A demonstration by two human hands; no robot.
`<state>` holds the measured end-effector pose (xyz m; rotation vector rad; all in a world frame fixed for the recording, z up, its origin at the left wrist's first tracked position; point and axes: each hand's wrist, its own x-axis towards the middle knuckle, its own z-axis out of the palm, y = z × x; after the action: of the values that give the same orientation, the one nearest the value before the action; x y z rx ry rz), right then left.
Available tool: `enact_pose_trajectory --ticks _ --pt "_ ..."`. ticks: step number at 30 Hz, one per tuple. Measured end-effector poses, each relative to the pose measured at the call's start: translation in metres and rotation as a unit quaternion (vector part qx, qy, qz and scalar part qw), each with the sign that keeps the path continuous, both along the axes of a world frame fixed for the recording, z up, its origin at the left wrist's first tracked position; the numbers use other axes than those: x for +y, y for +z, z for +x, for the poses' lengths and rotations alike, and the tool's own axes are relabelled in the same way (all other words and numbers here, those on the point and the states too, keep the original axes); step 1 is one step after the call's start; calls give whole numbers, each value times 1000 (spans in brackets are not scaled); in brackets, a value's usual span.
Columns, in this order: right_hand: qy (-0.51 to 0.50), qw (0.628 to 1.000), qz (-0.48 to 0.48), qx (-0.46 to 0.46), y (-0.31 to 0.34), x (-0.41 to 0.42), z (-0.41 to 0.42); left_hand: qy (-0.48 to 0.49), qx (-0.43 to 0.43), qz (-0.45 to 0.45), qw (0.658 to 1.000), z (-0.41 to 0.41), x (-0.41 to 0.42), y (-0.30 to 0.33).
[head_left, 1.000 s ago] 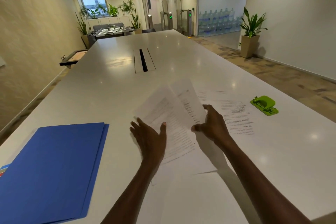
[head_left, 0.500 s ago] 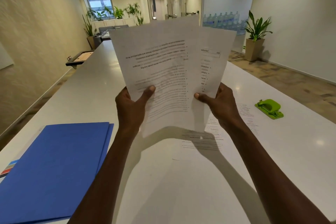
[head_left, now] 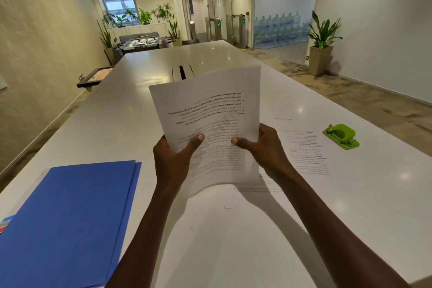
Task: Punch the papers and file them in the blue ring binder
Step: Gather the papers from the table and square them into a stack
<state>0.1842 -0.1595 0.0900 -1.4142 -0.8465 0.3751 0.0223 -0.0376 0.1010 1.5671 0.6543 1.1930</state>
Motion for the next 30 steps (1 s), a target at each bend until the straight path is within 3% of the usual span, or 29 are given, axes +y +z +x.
enact_pose_trajectory --ticks 5,11,14,15,17,19,21,24,27,30 --pt "1 1000 -4 18 -4 0 0 -10 -6 -14 1000 -1 5 -12" --pt "29 994 -105 -11 -29 -1 10 5 36 -17 999 0 7 -33" --pt "-67 982 -177 15 -36 -8 40 40 38 -4 998 -2 17 -25" --pt "-130 966 -223 -11 -41 -12 52 51 40 -4 998 -3 19 -24" --pt "-230 895 -371 -95 -50 -19 70 67 47 -1 997 -5 23 -24" --pt "-278 811 -495 -138 -55 -28 78 78 53 -2 996 -7 25 -25" --pt "-310 764 -548 -142 -60 -35 84 78 58 -13 995 -8 27 -27" --pt "-326 732 -586 -124 -67 -45 95 72 62 -22 995 -8 27 -29" --pt "-320 729 -599 -86 -65 -56 105 67 70 -23 995 -8 27 -31" --pt "-278 731 -614 -105 -63 -60 113 61 69 -28 995 -8 29 -32"
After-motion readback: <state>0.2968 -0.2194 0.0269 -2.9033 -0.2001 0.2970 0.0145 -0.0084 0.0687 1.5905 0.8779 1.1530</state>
